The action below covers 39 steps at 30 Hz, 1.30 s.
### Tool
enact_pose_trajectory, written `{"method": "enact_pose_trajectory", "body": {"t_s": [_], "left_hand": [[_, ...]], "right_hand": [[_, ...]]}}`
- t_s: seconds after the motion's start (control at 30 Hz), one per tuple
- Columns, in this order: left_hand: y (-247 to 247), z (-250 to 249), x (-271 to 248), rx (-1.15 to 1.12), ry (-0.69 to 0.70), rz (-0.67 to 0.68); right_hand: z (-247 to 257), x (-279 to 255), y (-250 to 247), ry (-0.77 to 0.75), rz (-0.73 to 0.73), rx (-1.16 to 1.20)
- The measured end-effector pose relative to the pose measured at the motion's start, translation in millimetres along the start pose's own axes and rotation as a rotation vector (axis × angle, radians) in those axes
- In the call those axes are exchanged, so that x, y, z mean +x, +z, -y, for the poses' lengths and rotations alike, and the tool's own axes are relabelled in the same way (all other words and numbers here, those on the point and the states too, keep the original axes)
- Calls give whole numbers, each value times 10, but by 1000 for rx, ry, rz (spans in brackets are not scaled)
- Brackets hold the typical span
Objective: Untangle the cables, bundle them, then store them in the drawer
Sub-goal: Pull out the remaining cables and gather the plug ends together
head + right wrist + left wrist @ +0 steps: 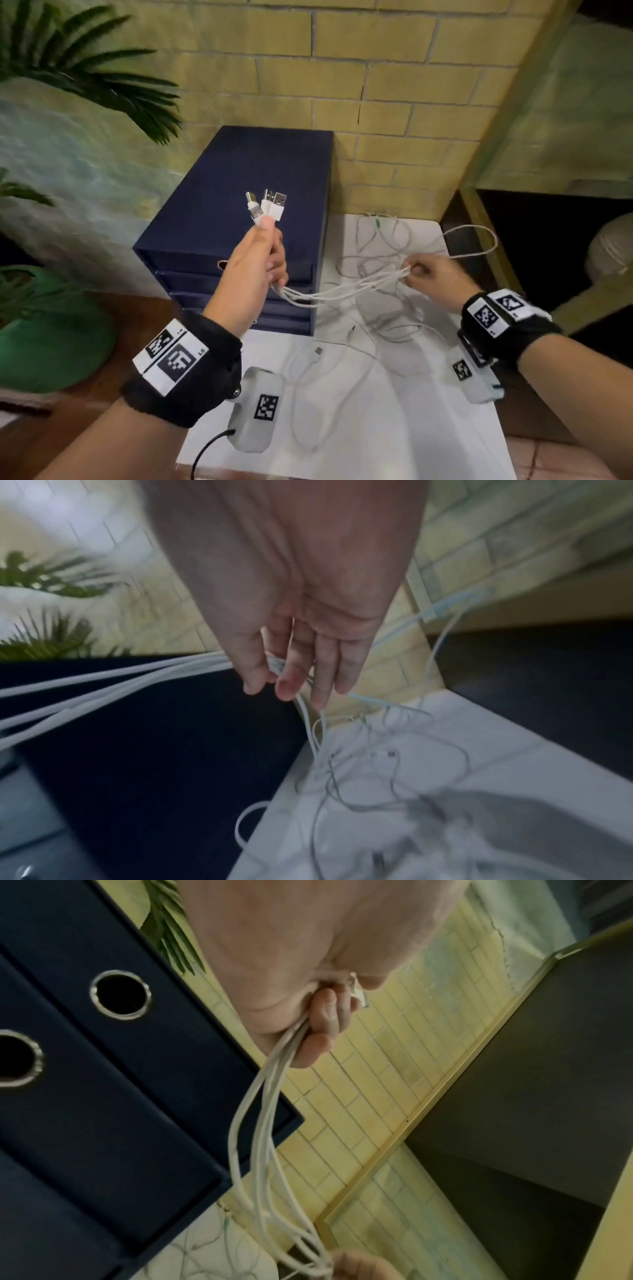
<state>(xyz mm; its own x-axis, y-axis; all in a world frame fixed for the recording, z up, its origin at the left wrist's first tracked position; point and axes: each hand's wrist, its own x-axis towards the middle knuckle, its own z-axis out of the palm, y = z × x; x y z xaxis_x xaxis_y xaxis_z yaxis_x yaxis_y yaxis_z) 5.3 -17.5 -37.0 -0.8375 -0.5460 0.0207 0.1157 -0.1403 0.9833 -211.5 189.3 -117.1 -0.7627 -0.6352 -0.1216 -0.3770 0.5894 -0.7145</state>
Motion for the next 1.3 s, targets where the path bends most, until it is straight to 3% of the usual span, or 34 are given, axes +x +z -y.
{"method": "enact_pose_trajectory", "body": {"t_s": [0.2,0.33,0.4,0.53,0.73,0.87,1.13,1.23,1.3], "left_hand": [[-172,124,24,34,-50,26],[-309,145,39,53,-36,38],[-371,153,45,59,-29,51],[-439,166,32,94,-47,100],[-414,167,58,132,-116,178],[-368,144,115,185,-114,207],[-370,185,151,212,-100,230],[-362,189,155,221,-95,236],[-341,186,162,219,-99,237]], "right_hand": [[-83,-246,564,85,122,78],[23,-442,908,4,-37,92],[58,-535,1083,-92,-33,34],[114,-616,1448,-216,279,-185],[159,-581,1945,-224,481,-436],[253,-422,1978,-153,634,-683],[267,-353,1960,-32,589,-891],[307,-375,1920,-40,598,-879],[364,-397,1822,-22,658,-748]]}}
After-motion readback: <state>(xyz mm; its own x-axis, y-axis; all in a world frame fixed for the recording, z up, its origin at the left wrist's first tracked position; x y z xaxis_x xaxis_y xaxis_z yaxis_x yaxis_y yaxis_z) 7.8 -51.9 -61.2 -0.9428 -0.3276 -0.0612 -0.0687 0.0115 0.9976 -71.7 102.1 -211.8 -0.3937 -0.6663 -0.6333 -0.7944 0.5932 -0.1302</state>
